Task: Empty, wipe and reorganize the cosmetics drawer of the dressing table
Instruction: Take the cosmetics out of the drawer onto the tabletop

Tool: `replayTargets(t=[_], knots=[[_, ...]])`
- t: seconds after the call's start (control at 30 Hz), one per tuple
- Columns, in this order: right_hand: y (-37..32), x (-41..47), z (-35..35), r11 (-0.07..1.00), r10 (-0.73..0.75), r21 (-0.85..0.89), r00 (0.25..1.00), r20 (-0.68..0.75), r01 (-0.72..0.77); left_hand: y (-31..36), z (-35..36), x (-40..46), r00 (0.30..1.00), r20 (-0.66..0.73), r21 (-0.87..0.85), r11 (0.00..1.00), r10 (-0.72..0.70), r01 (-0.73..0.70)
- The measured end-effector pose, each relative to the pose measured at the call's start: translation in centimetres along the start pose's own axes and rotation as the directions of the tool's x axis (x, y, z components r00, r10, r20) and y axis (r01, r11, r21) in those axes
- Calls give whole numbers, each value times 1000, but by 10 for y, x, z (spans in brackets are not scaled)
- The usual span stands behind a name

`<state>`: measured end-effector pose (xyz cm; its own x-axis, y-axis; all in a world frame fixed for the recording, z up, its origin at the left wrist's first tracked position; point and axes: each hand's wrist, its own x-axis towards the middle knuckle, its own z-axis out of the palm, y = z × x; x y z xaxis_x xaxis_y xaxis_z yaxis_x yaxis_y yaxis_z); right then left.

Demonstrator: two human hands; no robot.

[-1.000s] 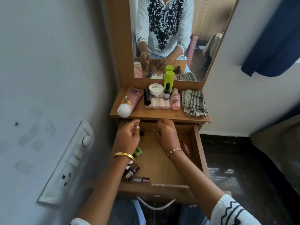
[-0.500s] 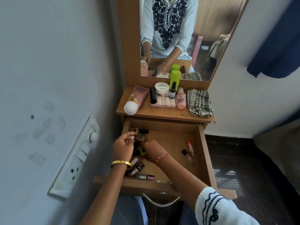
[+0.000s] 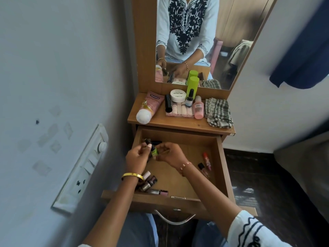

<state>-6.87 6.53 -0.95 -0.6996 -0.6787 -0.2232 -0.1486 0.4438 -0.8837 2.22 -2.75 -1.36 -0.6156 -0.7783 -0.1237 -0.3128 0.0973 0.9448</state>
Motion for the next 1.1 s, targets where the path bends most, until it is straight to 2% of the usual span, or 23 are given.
replayTargets(t=[0.07,0.17,0.23,0.3,0.37,0.5,0.7,0.83,0.93,1.1], knots=[[0,2,3,996,-37,-80,998,55,41,-2,0,1,1000,1,88,996,21,-21],[3,7,1,997,-21,-66,997,72,26,-3,-2,2,1000,-20,139,990,12,-9],[4,14,-1,964,-43,-262,998,37,52,-4,-2,3,999,-32,138,990,11,-7],[6,23,1,830,-96,-542,990,98,134,-5,-1,4,999,-46,124,992,4,1],[10,31,6,685,-116,-696,976,184,213,-6,0,5,999,-50,107,994,-5,11],[16,35,17,628,-83,-744,970,227,228,-9,1,7,999,-53,114,993,-7,13],[22,31,21,524,-163,-810,965,208,263,-10,2,8,997,-72,88,996,-11,17],[22,22,20,468,-112,-833,955,276,296,-10,0,7,998,-68,92,996,-2,8],[21,13,12,521,-63,-816,964,257,251,-7,0,2,997,-79,129,992,22,-11],[8,-4,-16,821,-70,-567,997,17,68,8,2,-11,983,-106,139,981,147,-132]])
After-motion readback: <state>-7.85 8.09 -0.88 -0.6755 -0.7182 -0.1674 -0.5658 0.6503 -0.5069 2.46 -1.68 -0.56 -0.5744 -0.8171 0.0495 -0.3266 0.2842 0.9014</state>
